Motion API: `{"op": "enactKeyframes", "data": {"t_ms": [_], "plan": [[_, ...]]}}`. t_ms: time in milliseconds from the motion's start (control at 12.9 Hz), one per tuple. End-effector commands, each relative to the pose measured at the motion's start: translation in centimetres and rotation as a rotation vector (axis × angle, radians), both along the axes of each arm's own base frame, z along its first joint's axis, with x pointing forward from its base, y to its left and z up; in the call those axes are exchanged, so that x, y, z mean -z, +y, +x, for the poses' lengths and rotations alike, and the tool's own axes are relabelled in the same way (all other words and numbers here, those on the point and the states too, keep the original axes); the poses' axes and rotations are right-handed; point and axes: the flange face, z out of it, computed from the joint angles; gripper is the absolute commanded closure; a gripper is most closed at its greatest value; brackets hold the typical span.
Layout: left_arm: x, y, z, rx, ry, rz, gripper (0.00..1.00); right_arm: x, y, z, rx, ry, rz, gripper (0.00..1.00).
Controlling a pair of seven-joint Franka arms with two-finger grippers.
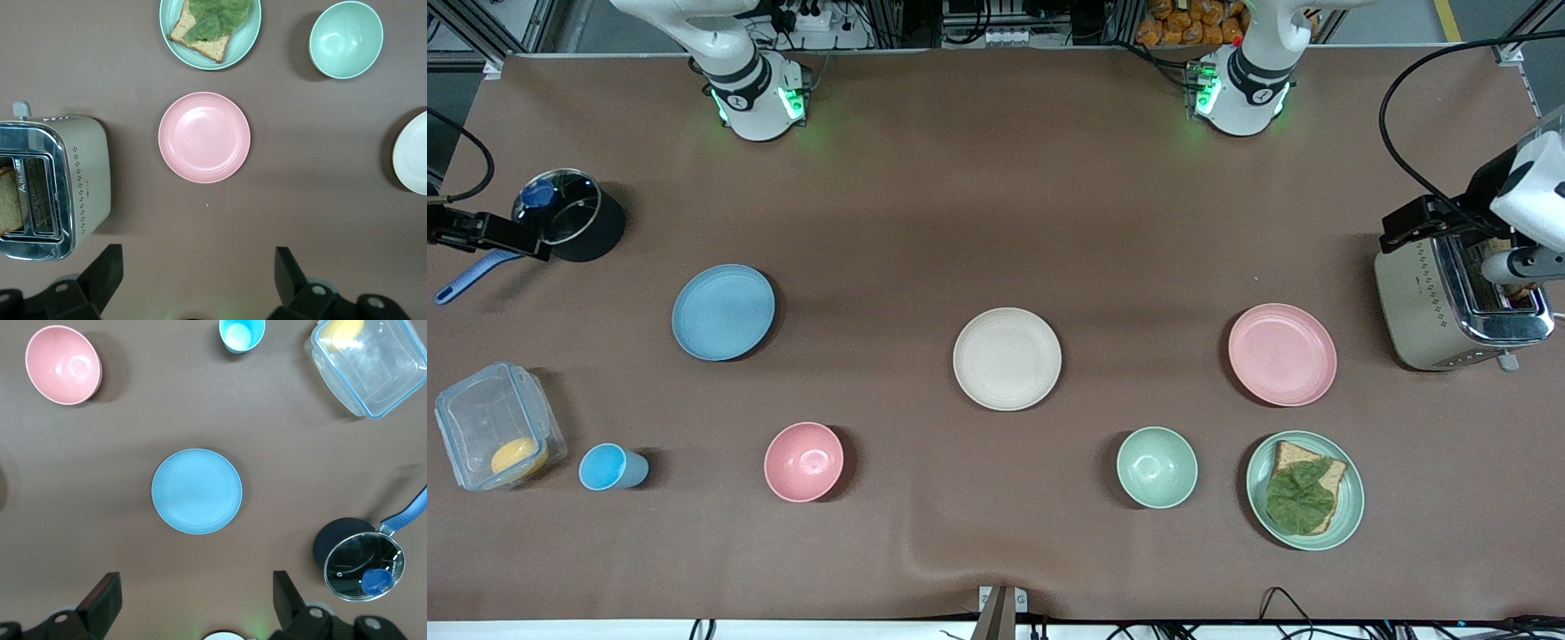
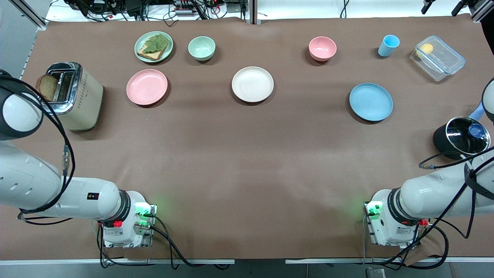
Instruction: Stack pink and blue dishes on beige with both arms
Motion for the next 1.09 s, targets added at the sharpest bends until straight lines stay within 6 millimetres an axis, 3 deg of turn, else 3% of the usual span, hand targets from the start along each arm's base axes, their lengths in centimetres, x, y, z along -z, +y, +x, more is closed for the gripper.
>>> {"op": "enactKeyframes", "data": {"t_ms": [0,1011], "plan": [[-0.18,-0.2,-0.05,-0.011,-0.005,-0.008,0.0,-0.68,0.12,-0.1,-0.016,-0.021,-0.016,0.0],[0.21,0.34,0.06,-0.019,0.002,-0.006,0.0,-0.68,0.24,-0.15,-0.018,-0.02,-0.013,0.0]]}}
